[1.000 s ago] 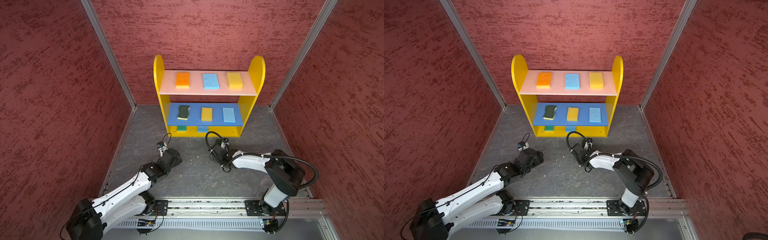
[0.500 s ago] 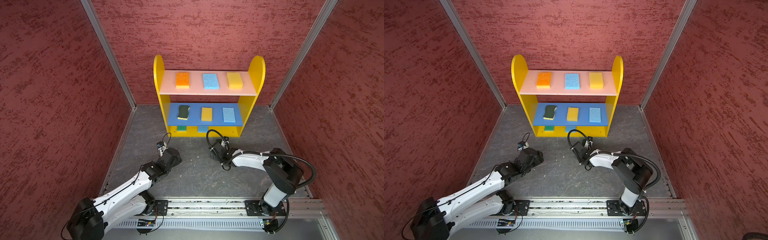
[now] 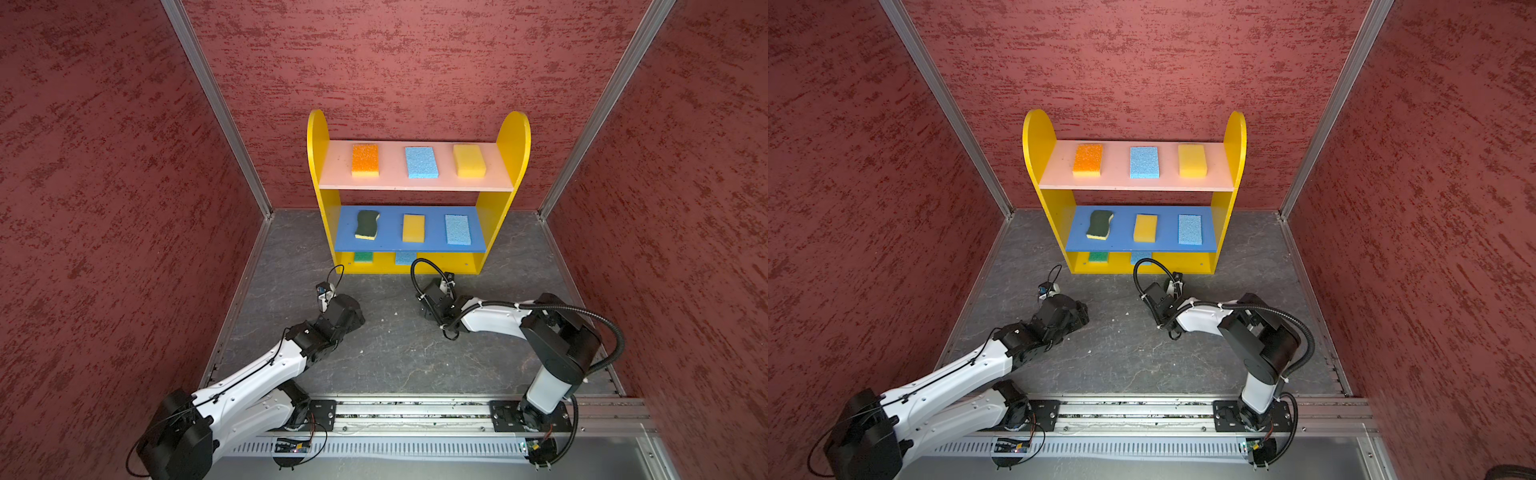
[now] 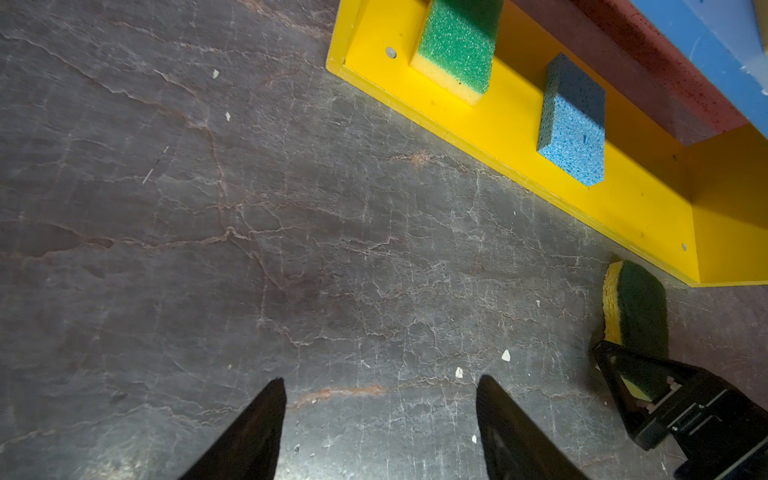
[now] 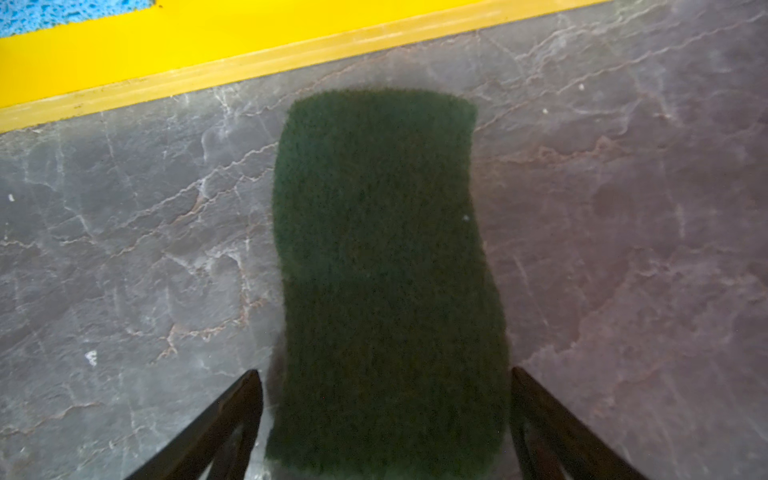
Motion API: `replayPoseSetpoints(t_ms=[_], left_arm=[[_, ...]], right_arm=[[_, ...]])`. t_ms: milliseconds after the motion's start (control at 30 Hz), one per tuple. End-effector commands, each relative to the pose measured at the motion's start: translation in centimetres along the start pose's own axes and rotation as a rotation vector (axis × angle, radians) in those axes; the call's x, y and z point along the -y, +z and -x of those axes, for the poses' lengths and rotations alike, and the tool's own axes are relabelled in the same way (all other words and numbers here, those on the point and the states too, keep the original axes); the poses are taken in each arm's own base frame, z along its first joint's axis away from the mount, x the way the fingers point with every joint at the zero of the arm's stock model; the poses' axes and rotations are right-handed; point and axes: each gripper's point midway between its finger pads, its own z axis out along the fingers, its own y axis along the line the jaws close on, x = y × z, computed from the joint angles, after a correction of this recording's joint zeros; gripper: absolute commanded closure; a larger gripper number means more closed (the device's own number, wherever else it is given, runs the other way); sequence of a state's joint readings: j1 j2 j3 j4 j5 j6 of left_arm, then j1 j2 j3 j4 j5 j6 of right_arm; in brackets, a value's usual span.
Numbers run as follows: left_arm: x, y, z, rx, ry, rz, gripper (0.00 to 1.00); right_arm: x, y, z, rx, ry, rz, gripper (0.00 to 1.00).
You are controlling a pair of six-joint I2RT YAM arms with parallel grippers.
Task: Place and organize the cleaning sponges onto the shelf
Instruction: 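Lower the right gripper and close it on the dark green sponge's near end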
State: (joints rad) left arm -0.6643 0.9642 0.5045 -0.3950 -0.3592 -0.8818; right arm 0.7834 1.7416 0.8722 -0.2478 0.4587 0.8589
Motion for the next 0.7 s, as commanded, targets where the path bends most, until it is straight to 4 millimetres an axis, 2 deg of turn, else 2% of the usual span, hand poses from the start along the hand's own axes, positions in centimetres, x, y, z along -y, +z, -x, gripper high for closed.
replayPoseSetpoints(t_ms=[0, 367, 500, 667], left_arm=[[0.0, 0.2, 0.2, 0.003, 0.004, -0.004, 0.27], [-0.6, 0.7, -0.2, -0.020, -0.051, -0.015, 0.27], [-1.0, 0.8, -0.4, -0.025, -0.073, -0.019, 0.27], [-1.4, 0.7, -0.3, -0.025, -0.090, -0.019, 0.27]], right_arm=[[-0.1, 0.5, 0.6, 0.033, 0.011, 0.009, 0.12], [0.5, 1.0, 0.4, 0.032, 0.018, 0.008, 0.19], [0.9, 1.1, 0.4, 0.028, 0.014, -0.003, 0.26], [1.4, 0.9, 0.6, 0.037, 0.002, -0.005, 0.29]])
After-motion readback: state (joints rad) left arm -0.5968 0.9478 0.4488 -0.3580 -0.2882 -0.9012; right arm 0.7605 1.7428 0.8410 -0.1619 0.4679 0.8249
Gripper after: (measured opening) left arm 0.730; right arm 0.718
